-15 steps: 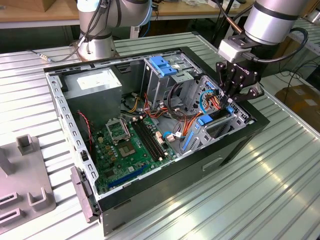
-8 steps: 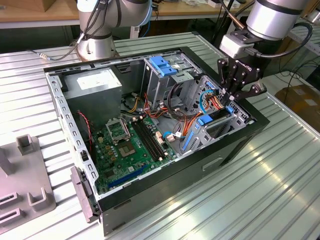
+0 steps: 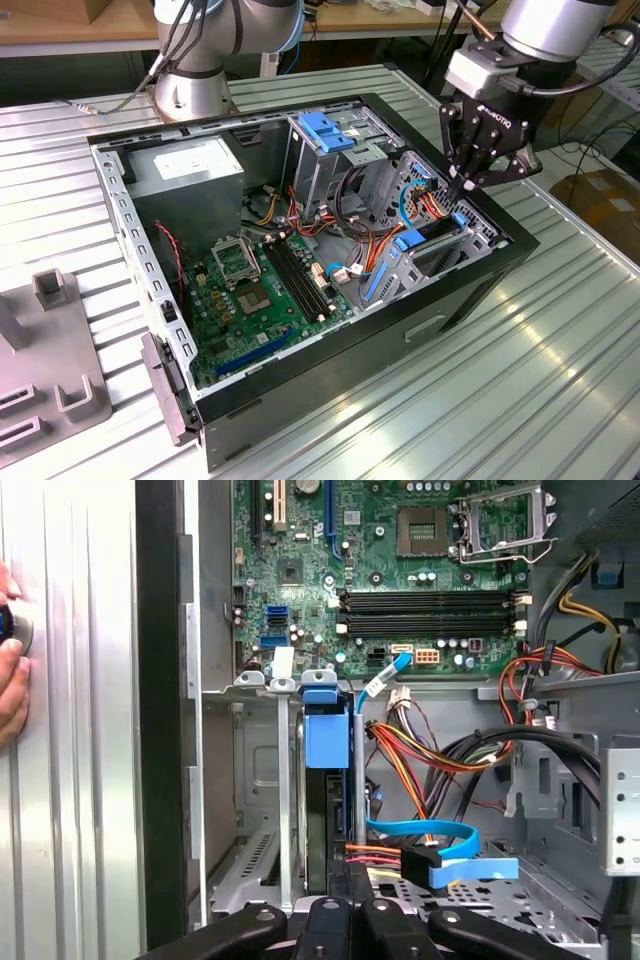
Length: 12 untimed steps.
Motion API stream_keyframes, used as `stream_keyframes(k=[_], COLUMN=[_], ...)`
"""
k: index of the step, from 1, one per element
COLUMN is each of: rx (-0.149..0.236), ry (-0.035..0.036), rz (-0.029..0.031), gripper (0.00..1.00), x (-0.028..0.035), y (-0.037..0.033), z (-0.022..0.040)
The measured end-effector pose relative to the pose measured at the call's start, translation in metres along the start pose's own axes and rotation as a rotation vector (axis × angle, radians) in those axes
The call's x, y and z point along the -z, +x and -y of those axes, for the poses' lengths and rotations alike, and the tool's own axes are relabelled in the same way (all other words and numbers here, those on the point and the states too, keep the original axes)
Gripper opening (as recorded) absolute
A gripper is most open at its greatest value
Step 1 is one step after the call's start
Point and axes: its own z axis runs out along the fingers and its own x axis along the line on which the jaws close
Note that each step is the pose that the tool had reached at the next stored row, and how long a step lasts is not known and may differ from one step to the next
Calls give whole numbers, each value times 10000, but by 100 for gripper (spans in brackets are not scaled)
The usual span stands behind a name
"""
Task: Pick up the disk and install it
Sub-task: 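Insert the second disk wire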
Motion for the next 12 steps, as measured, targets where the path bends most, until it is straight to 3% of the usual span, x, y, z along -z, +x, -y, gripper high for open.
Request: stream_keyframes(k=[4,9,12], rx=[0,-1,-1], ry=[0,-6,-6], rz=[12,12,11], gripper=[10,10,10], x=[36,68,85], y=[-7,-21,-102], z=[-20,-89,-97])
